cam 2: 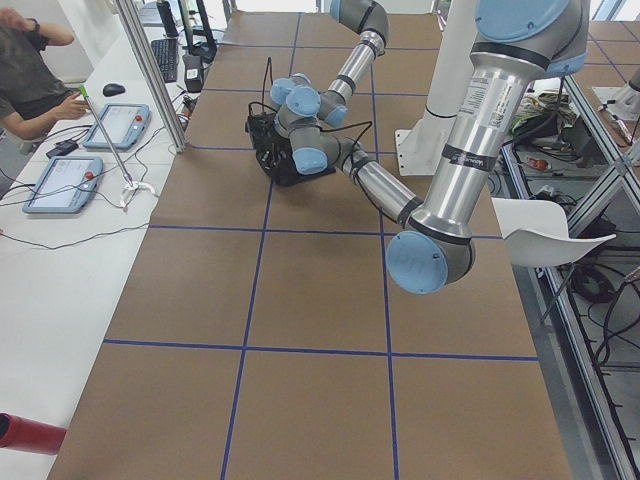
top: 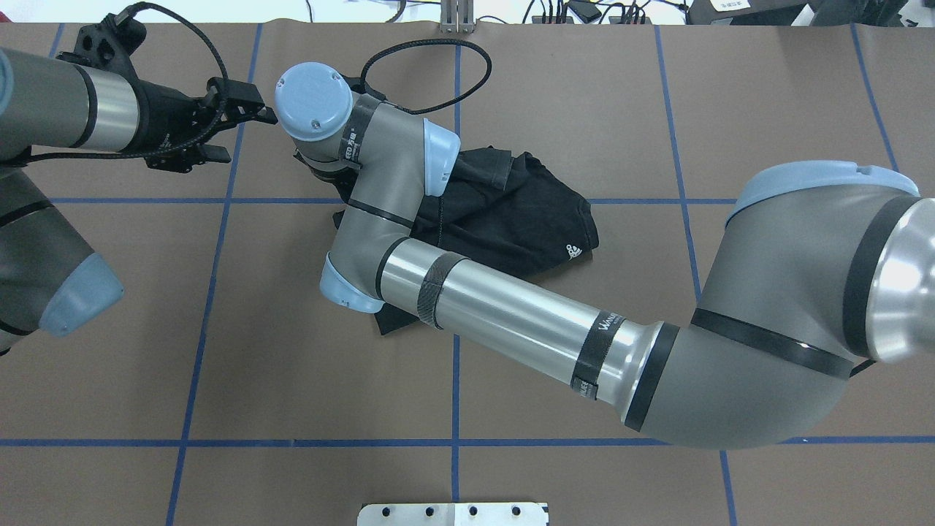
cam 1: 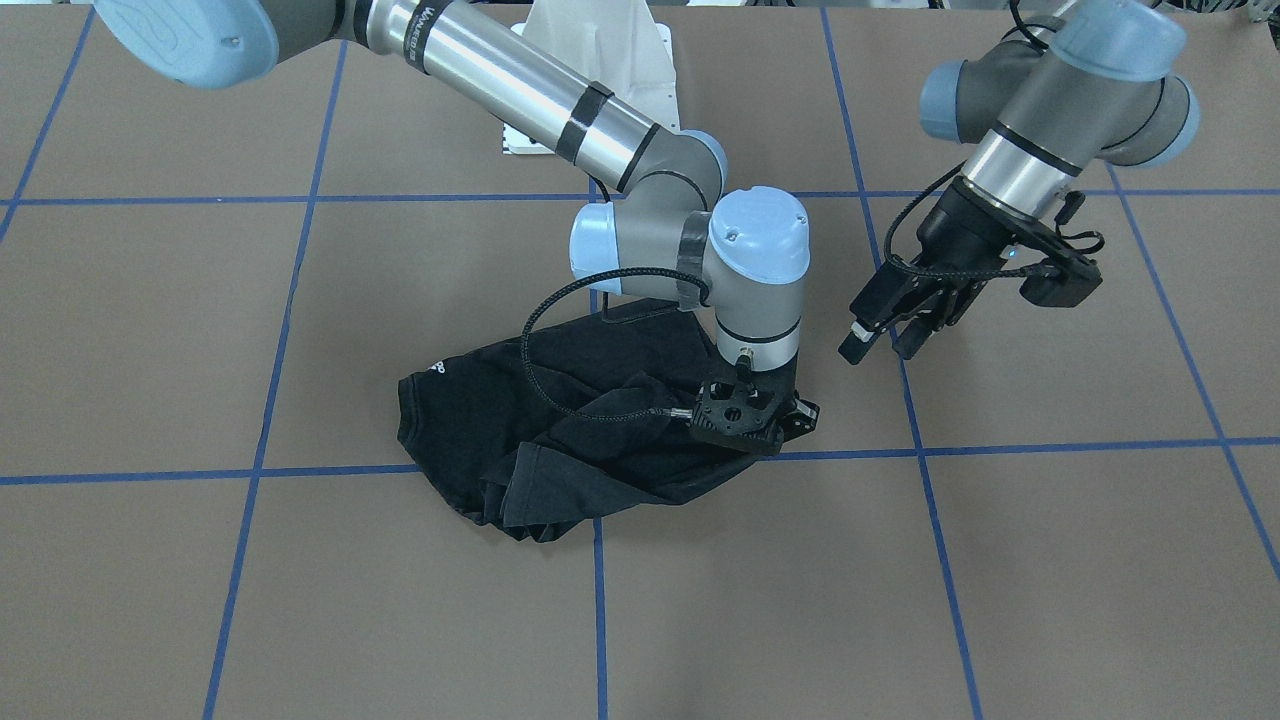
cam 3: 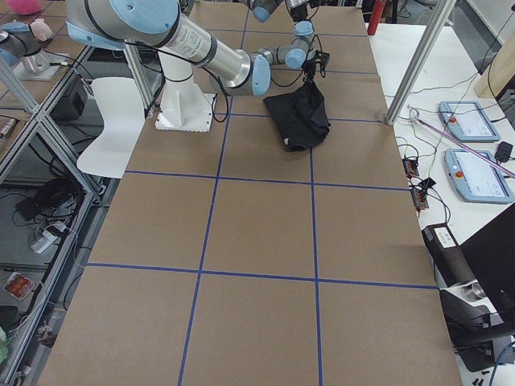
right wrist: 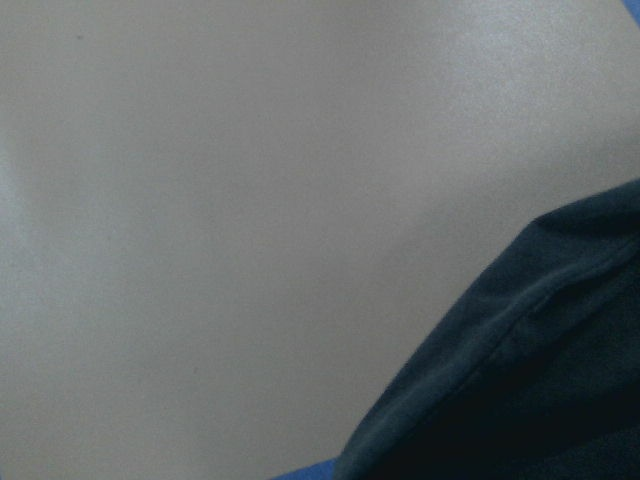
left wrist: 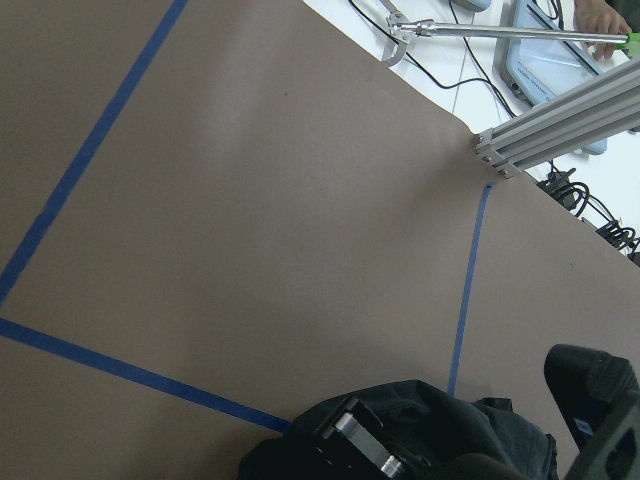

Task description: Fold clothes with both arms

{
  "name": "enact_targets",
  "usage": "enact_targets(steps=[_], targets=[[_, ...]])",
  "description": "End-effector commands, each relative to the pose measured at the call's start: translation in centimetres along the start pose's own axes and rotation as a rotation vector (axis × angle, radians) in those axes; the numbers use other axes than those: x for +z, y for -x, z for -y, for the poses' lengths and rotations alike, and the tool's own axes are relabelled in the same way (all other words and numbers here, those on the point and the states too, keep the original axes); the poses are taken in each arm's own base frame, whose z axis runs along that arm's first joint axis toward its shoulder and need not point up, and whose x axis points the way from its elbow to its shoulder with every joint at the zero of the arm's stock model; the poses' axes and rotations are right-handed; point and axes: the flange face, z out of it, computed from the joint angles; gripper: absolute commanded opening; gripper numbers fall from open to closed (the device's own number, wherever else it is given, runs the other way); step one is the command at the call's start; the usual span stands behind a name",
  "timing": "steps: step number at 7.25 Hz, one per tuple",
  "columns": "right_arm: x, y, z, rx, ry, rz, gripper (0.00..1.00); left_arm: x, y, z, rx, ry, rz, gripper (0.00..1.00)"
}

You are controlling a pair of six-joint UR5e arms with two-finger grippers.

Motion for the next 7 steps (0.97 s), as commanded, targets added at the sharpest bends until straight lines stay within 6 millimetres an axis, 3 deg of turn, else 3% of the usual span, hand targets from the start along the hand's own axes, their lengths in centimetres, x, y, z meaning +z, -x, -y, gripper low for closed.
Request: enact_targets(steps=[1,3,5,6,7], targets=[[-1.2,-0.2,3.1,-0.006,0.066,0.002,0.00,-0.5,-0.3,-0.3,0.002,0.016,0.000,1.00],[-3.5,-1.0,8.8,-0.039,0.131,0.012,0.00,-1.0,0.2,0.6,0.016,0.011,0.006,0.99],[-7.2,-3.3,15.3,0.021,0.226,0.018,0.37,-1.4,1.9,1.6,0.059,-0.005,0.028,0.99],[-8.0,-3.5,14.8,0.056,0.235,-0.023,0.99,-1.7,2.3,1.8,0.056,-0.008,0.032,0.99],[-9.6,-3.1,15.3,0.062,0.231,-0.025,1.00,-1.8,2.3,1.7,0.056,-0.002,0.030,0.99]])
